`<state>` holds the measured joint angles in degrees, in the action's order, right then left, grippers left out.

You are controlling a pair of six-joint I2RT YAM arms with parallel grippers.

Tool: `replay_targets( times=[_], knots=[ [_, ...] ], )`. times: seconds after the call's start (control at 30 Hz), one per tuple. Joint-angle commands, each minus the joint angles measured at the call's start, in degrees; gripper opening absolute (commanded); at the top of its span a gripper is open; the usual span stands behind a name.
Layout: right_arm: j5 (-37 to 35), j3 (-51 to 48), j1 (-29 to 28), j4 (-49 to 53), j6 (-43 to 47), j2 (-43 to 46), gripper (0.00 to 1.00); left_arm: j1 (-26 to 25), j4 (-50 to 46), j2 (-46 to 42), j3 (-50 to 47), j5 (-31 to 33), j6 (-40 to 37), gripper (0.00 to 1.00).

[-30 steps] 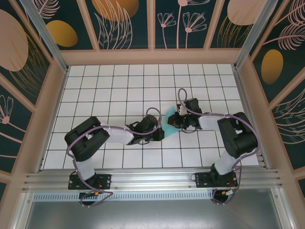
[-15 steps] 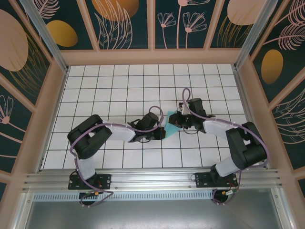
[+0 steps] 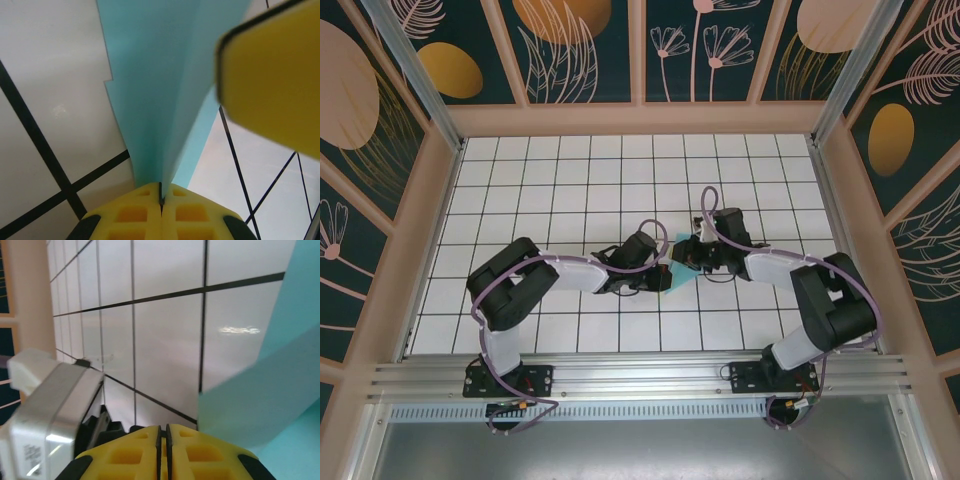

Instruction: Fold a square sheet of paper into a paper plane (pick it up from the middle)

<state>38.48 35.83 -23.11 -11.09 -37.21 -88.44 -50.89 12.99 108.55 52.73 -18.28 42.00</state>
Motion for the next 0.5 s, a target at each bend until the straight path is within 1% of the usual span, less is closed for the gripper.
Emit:
replay_targets(
  times=[0.0,0.07,0.2,0.37,0.47],
  knots=[
    [-1.62,1.41,0.39,-1.56,0.03,-2.76,0.15,0.33,-2.02,1.35,1.2,-1.41,-1.31,0.04],
    [-2.23,1.77,0.47,-1.7,0.77,-3.54,0.15,0.31,-1.92,1.32,0.97,-1.62,-1.3,0.04],
    [-5.26,3.17,0.71,1.6,2.14,-4.96,0.14,0.27,-1.74,1.55,0.96,-1.76,-1.45,0.05],
    [-8.21,2.94,0.89,3.38,2.1,-5.32,0.13,0.35,-1.58,1.47,1.04,-2.13,-1.79,0.12],
    [-9.19,2.36,1.1,3.71,1.88,-5.23,0.12,0.29,-1.63,1.23,0.87,-1.93,-1.96,0.13]
  ],
)
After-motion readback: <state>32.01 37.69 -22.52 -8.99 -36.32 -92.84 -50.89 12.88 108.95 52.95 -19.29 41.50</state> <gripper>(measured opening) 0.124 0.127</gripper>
